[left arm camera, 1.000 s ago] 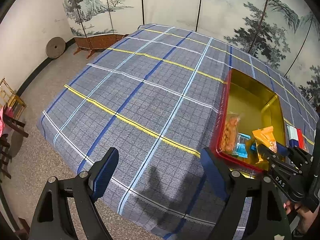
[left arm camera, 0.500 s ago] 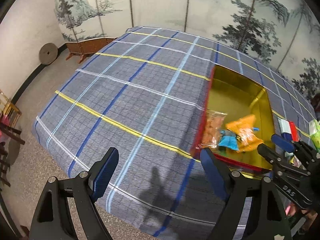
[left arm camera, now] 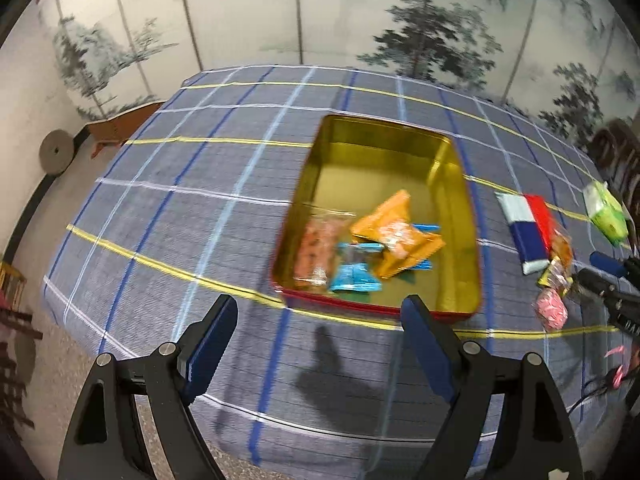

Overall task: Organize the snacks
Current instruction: 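Grasp the grey speckled block with the right gripper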

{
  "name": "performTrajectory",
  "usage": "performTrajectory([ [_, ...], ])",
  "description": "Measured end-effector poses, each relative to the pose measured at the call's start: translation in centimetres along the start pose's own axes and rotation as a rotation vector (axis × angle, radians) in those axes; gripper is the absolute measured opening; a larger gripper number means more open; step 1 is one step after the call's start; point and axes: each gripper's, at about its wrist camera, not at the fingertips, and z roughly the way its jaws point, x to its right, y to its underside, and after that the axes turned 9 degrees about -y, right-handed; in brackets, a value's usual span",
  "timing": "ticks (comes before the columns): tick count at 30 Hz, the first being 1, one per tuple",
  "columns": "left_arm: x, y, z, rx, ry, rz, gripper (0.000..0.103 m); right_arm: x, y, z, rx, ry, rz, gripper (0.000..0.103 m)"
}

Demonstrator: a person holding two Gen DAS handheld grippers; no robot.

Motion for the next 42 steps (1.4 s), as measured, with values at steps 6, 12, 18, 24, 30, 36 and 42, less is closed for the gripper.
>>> performTrajectory([
  [6, 3.5, 0.3, -0.6, -0.014, 0.020, 0.059, 0.081, 6.0, 2.5, -1.1, -0.093, 0.029, -0.052, 0.051],
  [12, 6.5, 1.0, -1.2, -0.035, 0.027, 0.100, 0.081, 8.1, 4.1, -0.1, -0.188, -0.027, -0.190, 0.051],
  [18, 8.7, 1.5, -1.9, -0.055, 0.035, 0.125, 0.081, 9.0, 3.8, 1.4, -0.249, -0.135, -0.277, 0.051],
  [24, 10.2, 1.8, -2.2, -0.065, 0.039, 0.149, 0.082, 9.1, 4.6, 2.2, -0.252, -0.162, -0.306, 0.051],
  [30, 12.4, 1.7, -1.7, -0.080, 0.061, 0.176, 0.082, 9.5, 6.0, 1.8, -0.183, -0.163, -0.213, 0.037],
  [36, 15.2, 1.9, -0.8, -0.103, 0.105, 0.215, 0.082, 9.5, 7.9, 0.9, -0.084, -0.110, -0.083, 0.036],
  [42, 17.2, 1.7, -0.1, -0.131, 0.145, 0.218, 0.082, 10.9, 9.0, 0.1, 0.011, 0.110, 0.055, 0.036],
])
